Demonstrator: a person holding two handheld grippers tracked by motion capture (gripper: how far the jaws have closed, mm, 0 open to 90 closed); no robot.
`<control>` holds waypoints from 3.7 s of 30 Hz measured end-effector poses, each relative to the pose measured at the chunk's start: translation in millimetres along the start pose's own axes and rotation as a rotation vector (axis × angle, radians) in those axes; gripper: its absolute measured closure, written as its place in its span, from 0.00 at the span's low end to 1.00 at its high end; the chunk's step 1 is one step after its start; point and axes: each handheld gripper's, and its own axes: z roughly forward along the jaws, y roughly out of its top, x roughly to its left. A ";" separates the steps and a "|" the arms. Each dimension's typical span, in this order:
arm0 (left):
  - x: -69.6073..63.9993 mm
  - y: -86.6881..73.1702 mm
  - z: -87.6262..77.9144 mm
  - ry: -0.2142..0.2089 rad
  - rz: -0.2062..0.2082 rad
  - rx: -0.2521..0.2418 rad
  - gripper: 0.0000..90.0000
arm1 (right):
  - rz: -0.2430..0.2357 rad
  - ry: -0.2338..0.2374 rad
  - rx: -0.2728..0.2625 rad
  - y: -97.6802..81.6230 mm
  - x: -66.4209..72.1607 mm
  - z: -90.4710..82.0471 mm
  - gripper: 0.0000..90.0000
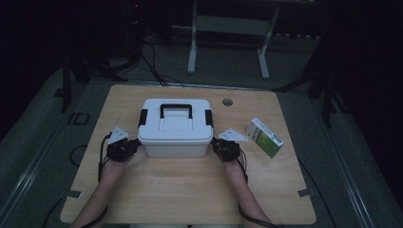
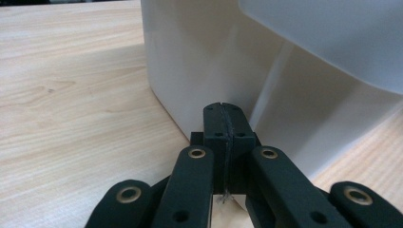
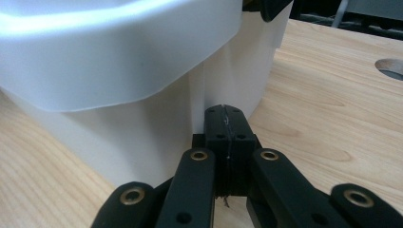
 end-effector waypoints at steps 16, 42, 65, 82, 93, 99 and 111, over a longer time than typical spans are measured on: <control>-22.2 -13.1 -18.9 -0.058 0.003 0.015 1.00 | -0.006 0.028 0.006 -14.1 5.5 -27.9 1.00; -63.2 -25.6 -32.1 -0.166 0.050 0.039 0.99 | 0.018 0.027 0.000 -45.6 8.6 -86.1 1.00; -86.5 -24.9 -26.7 -0.216 0.093 0.054 0.99 | 0.044 -0.012 -0.008 -60.2 1.2 -114.7 1.00; -74.3 -25.0 -26.8 -0.210 0.065 0.035 0.98 | 0.040 0.016 -0.017 -56.8 0.8 -104.4 1.00; -66.7 -22.9 -27.8 -0.201 0.062 0.036 0.81 | 0.039 -0.004 -0.013 -60.7 -10.0 -107.8 0.88; -56.3 -27.5 -30.4 -0.193 0.036 0.065 0.68 | 0.059 -0.023 -0.035 -62.9 -25.6 -122.8 0.64; -40.2 -25.3 -42.5 -0.195 0.053 0.186 0.35 | 0.003 0.128 -0.023 -75.4 -32.5 -141.0 0.15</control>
